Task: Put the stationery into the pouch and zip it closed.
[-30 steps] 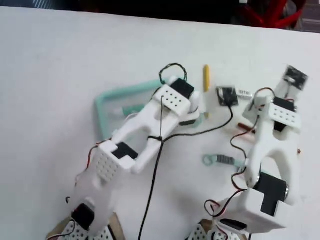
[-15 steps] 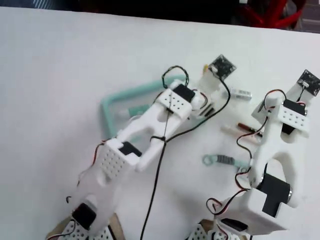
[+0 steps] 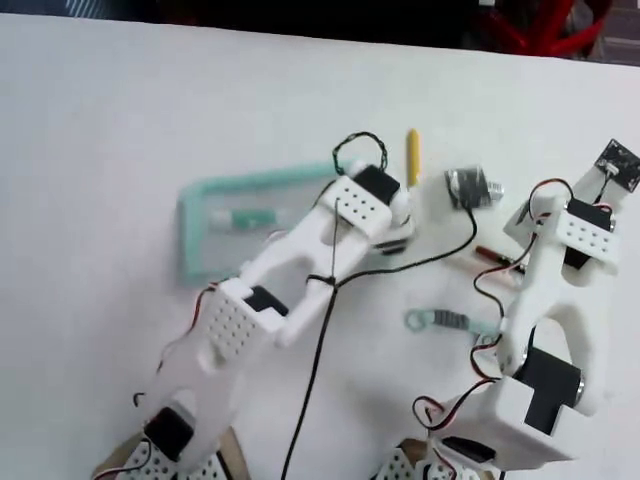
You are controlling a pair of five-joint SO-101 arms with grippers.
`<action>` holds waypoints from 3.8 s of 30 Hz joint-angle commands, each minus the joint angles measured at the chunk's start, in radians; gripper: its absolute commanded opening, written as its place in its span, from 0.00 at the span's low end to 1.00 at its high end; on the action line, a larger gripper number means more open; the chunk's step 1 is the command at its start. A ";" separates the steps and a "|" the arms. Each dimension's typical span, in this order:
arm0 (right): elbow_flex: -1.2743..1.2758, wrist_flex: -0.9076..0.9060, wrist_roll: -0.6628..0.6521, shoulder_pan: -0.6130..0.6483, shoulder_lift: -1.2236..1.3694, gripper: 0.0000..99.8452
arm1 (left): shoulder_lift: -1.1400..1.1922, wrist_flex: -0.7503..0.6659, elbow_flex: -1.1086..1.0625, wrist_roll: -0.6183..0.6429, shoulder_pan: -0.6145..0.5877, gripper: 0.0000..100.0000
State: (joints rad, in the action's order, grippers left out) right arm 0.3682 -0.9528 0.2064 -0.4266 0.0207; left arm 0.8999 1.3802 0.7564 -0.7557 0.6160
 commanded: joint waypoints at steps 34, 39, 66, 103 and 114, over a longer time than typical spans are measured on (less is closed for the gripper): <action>-0.048 -0.001 0.000 -0.004 -0.008 0.20 | -1.260 0.064 -1.105 0.499 -0.019 0.17; -0.048 -0.001 0.000 -0.004 -0.008 0.20 | -1.279 0.057 -1.103 0.704 -0.050 0.15; -0.046 0.001 -0.029 0.018 -0.008 0.20 | -0.895 -0.327 -1.270 0.844 -0.226 0.37; -0.048 0.001 -0.029 0.018 -0.008 0.20 | -0.498 0.081 -0.825 0.476 0.059 0.35; -0.046 0.001 -0.029 0.018 -0.008 0.20 | -0.493 0.192 -0.821 0.466 -0.154 0.35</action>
State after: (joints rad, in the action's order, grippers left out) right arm 0.3682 -0.9528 0.1849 -0.4219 0.0207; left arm 0.4212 1.5290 -0.1028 -0.2693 0.5301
